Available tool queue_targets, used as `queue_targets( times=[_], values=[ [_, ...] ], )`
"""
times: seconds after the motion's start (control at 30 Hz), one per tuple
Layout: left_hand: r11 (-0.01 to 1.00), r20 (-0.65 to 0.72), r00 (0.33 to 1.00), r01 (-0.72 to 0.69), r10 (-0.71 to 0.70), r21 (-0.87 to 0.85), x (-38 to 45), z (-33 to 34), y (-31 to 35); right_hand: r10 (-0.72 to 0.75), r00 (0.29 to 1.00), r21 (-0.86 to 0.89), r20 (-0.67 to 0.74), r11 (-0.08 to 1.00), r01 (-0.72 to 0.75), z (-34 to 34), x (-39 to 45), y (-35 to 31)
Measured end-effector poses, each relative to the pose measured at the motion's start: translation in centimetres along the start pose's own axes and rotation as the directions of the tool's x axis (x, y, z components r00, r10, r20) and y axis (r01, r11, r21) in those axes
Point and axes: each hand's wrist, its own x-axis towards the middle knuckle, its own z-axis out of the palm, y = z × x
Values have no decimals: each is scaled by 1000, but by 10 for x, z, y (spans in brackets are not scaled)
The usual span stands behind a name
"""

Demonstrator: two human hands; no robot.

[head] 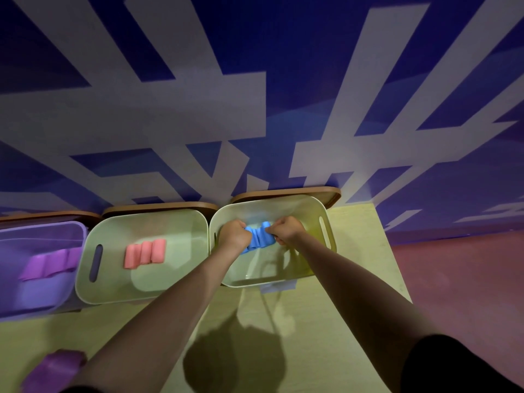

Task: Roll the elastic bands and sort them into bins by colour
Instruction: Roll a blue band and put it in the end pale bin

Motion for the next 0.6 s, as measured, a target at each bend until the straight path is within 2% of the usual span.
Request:
queue_targets(
  times=[0.13,0.33,0.47,0.6],
  values=[
    [1000,7,1000,-4,4,-9,1,1,-1,12,1000,8,2,1000,-12,-1,0,-2],
    [999,9,1000,-5,5,-41,0,0,-2,19,999,-123,-28,992,-22,8,-1,-7],
    [997,8,1000,-17,17,-77,2,3,-7,62,998,-128,-26,990,-65,-1,-4,-9],
    [992,26,999,-22,25,-123,3,6,-5,23,991,-213,-129,976,-51,6,-11,-6]
  ],
)
